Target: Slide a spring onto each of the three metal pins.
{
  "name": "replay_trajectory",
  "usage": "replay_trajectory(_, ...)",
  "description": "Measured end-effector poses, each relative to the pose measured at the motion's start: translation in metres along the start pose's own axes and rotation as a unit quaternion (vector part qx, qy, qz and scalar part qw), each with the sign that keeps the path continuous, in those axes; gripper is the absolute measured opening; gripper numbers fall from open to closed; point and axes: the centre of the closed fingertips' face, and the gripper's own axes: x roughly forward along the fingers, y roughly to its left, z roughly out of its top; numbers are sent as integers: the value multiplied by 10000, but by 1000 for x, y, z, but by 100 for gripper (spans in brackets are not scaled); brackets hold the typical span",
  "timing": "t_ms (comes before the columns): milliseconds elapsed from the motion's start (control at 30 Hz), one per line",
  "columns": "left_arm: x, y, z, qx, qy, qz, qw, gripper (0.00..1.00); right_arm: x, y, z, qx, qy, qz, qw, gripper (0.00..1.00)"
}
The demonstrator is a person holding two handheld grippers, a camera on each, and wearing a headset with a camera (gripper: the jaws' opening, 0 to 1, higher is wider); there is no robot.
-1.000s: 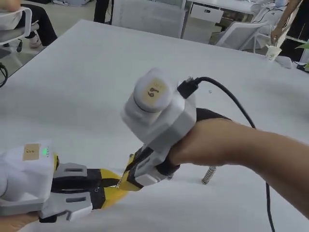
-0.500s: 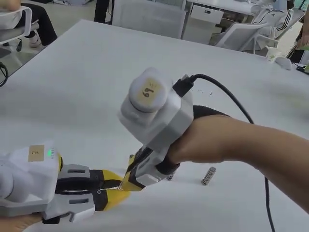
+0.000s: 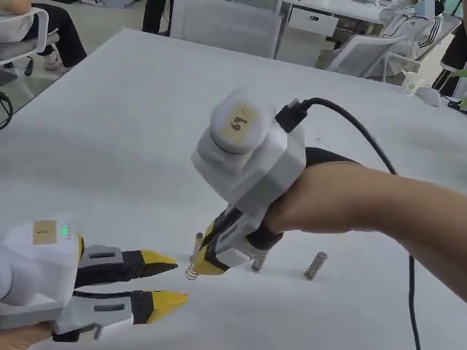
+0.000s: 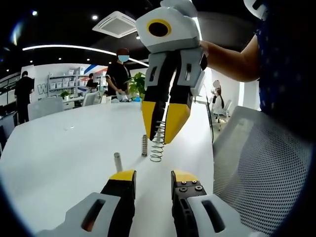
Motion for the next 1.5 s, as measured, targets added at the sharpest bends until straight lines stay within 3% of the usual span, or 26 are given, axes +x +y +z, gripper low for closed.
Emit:
replay_trajectory(733, 2, 9, -9, 10, 187, 210, 9996, 50, -23, -46, 3, 56, -41, -498, 9987, 8)
replay_trajectory(1033, 3, 12, -15, 201, 335, 288, 9988, 57, -13, -63, 8, 26, 69, -582, 9983, 8)
replay_trajectory(1500, -1, 16, -18, 291, 406, 368, 9981, 60, 11, -66, 4, -23, 446, -430, 9981, 8)
